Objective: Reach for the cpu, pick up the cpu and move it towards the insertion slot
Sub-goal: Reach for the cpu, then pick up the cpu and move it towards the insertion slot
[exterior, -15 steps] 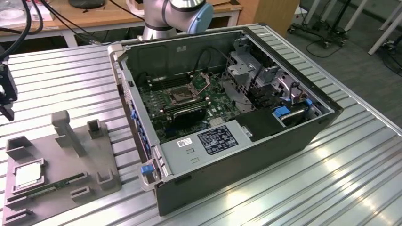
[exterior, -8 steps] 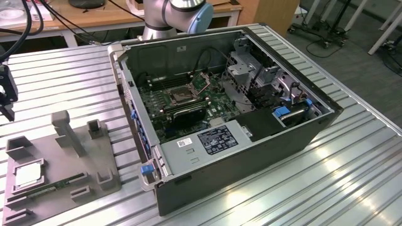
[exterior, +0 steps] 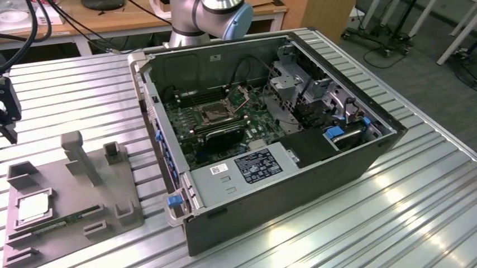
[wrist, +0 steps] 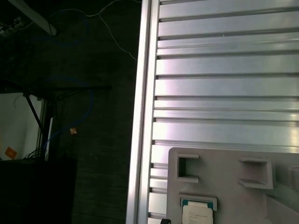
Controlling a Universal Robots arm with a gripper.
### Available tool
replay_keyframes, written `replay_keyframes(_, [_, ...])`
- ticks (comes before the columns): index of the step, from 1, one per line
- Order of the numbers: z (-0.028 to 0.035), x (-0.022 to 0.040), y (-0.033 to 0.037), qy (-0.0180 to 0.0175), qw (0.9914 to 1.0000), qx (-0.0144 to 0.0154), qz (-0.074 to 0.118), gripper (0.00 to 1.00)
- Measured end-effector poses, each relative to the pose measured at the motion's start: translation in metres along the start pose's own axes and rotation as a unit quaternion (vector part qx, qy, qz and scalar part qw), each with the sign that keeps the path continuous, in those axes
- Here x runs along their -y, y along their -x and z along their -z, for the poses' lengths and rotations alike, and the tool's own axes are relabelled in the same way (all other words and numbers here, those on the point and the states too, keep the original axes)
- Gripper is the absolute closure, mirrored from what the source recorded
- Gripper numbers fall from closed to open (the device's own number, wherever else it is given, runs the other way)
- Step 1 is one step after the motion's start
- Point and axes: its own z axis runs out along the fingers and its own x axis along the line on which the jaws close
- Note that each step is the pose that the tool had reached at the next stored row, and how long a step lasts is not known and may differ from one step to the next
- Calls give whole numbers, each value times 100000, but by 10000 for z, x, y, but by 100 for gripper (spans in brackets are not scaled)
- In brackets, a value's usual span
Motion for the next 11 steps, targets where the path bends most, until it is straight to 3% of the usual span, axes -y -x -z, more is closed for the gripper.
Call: replay_keyframes(11, [0, 0, -1, -1, 100000, -1, 0, 32])
